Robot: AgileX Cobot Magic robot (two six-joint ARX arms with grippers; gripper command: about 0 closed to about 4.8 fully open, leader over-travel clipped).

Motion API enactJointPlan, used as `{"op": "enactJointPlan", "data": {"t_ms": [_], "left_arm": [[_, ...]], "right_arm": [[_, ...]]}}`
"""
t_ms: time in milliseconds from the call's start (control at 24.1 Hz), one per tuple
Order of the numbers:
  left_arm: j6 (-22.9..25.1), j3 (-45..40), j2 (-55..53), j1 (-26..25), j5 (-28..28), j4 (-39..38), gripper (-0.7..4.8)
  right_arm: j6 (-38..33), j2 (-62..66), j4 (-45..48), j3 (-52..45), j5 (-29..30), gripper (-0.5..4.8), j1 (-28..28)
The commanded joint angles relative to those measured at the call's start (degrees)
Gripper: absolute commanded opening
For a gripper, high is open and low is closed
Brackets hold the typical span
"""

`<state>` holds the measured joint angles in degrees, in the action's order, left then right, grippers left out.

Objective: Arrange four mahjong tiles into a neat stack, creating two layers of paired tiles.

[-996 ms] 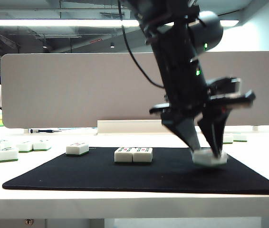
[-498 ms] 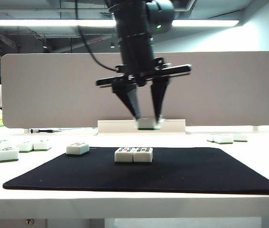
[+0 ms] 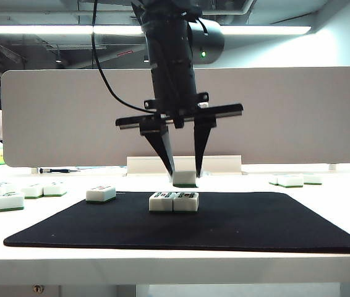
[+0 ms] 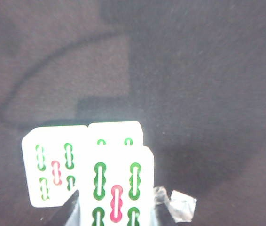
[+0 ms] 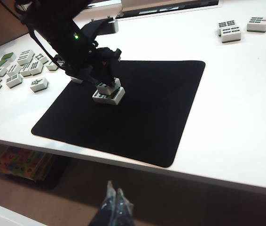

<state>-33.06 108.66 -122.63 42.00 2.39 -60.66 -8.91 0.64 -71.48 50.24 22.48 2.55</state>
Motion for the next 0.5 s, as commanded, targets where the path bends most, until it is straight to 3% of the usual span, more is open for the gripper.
{"op": "enactJointPlan", "data": {"t_ms": [41, 373, 456, 498], "left_arm": [[-0.4, 0.0, -1.0, 0.0, 0.3, 0.6, 1.47], [-0.4, 0.0, -1.2, 0.0, 0.5, -1.6, 1.60], [-0.4, 0.1, -1.2, 0.0, 0.3, -1.6, 2.45], [-0.4, 0.1, -1.2, 0.0, 0.3, -1.5, 2.49]], "right_arm": [[0.2, -0.7, 0.6, 0.2, -0.1, -0.01, 0.0], [0.2, -0.7, 0.6, 0.2, -0.1, -0.01, 0.0], [0.2, -0.7, 0.6, 0.2, -0.1, -0.01, 0.0], [0.2, -0.7, 0.6, 0.2, -0.1, -0.01, 0.0]]}}
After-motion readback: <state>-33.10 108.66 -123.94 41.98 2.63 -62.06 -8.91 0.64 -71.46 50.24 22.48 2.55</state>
